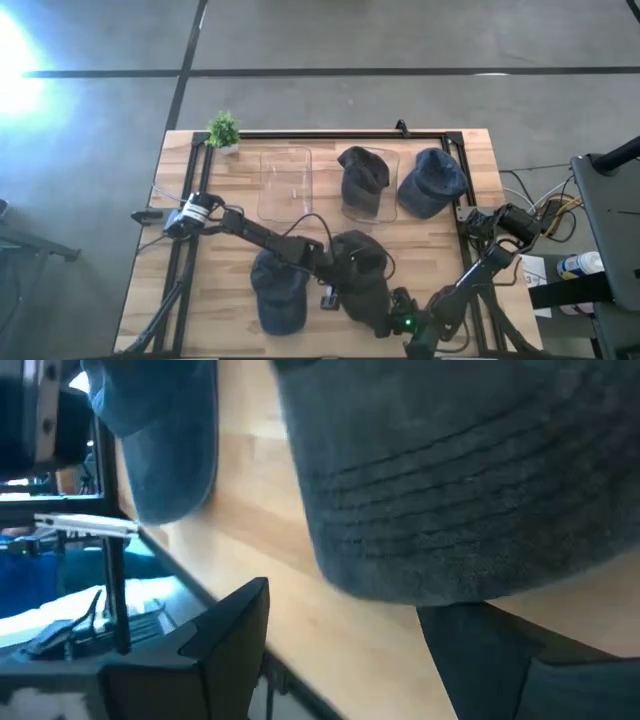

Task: Pick & Place hat
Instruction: Put the gray cap into the right transparent bin

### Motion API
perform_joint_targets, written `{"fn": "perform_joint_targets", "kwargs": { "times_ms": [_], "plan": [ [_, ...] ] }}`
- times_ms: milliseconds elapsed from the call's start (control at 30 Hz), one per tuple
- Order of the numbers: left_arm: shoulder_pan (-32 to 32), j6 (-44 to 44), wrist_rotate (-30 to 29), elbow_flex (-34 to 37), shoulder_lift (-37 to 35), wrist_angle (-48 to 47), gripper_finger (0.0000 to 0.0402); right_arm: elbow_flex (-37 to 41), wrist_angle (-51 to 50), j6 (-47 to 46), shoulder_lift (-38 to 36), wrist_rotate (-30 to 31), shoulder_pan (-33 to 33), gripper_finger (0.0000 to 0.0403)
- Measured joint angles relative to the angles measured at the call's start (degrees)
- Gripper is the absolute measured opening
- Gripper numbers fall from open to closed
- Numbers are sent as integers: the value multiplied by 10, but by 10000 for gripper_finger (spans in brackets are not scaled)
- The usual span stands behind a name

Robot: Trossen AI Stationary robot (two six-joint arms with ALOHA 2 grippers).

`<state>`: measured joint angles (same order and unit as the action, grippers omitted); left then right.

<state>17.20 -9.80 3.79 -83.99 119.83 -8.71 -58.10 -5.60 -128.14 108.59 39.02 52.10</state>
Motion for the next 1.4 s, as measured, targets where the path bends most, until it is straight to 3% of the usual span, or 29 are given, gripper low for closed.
{"fn": "perform_joint_targets", "kwargs": {
  "times_ms": [200, 333, 500, 667, 733, 867, 1067, 1233, 1400],
  "plan": [
    [19, -28, 29, 0, 0, 23, 62, 18, -2, -7, 0, 59, -10, 244],
    [28, -29, 30, 0, 0, 53, 62, 19, -2, 13, 0, 62, -13, 220],
    [29, -29, 21, -16, 0, 38, 62, 20, -2, 41, -2, 62, -13, 153],
    [29, -23, -5, -73, -23, -67, 62, 19, -14, 116, -23, 63, -9, 56],
    [28, -23, -9, -105, -44, -125, 62, 13, -47, 166, -41, 61, -8, 25],
    [36, -41, -43, -159, -88, -239, 62, -6, -192, 267, -96, 60, -9, 21],
    [65, -95, -228, -170, -174, -348, 62, -99, -435, 572, -159, 64, -9, 19],
    [84, -146, -382, -168, -215, -400, 62, -182, -598, 771, -121, 54, -14, 19],
    [78, -151, -392, -148, -215, -379, 62, -220, -621, 982, -39, -12, -15, 21]
  ]
}}
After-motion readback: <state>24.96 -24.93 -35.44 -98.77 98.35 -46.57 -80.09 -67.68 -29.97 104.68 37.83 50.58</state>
